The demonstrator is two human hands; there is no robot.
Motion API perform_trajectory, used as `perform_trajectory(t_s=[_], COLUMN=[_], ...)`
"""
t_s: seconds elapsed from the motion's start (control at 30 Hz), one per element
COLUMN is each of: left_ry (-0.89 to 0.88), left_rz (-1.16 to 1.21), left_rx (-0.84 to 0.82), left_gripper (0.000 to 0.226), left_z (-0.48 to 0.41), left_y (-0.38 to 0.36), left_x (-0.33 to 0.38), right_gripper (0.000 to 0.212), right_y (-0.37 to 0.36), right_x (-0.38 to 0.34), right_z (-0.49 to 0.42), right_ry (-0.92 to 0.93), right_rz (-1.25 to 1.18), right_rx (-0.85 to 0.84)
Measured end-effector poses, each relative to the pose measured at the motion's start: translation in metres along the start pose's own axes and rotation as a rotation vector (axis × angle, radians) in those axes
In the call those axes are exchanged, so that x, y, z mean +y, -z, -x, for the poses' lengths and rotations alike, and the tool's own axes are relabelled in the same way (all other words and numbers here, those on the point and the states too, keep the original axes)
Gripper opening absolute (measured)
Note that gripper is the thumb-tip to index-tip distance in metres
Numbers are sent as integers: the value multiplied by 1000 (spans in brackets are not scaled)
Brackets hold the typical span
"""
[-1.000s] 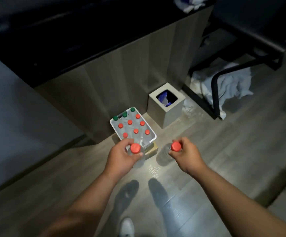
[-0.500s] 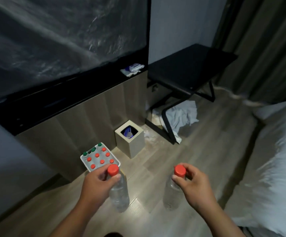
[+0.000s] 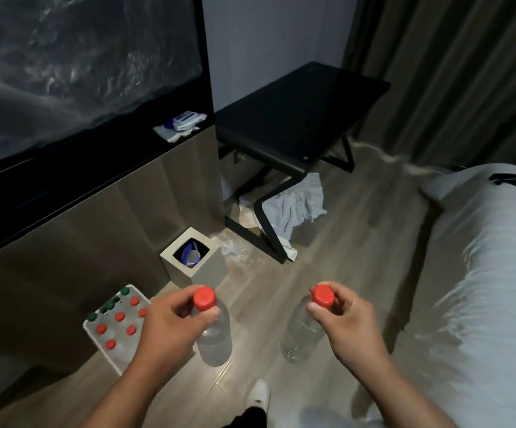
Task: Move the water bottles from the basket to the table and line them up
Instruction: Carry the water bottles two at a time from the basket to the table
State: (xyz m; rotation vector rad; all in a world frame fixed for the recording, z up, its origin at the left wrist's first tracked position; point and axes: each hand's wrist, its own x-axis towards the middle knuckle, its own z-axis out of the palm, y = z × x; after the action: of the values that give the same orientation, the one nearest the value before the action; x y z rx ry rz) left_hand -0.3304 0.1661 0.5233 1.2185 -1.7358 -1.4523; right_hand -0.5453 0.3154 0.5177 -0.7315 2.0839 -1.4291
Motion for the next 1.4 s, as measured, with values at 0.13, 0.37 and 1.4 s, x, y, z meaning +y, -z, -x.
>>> perform_trajectory(t_s=[0.13, 0.37, 1.4], left_ry=[100, 16, -2], left_rz=[-13, -148, 121], left_rx=[-75, -269, 120], left_gripper=[35, 34, 41], left_z=[-65, -178, -528], left_y=[-38, -128, -442], left_x=[9, 61, 218], right_gripper=[31, 28, 25], right_y=[21, 88, 276], right_x=[-7, -8, -4], right_z=[-61, -154, -672], right_ry=[-43, -105, -143], right_rz=[74, 27, 44], right_rx=[41, 179, -144])
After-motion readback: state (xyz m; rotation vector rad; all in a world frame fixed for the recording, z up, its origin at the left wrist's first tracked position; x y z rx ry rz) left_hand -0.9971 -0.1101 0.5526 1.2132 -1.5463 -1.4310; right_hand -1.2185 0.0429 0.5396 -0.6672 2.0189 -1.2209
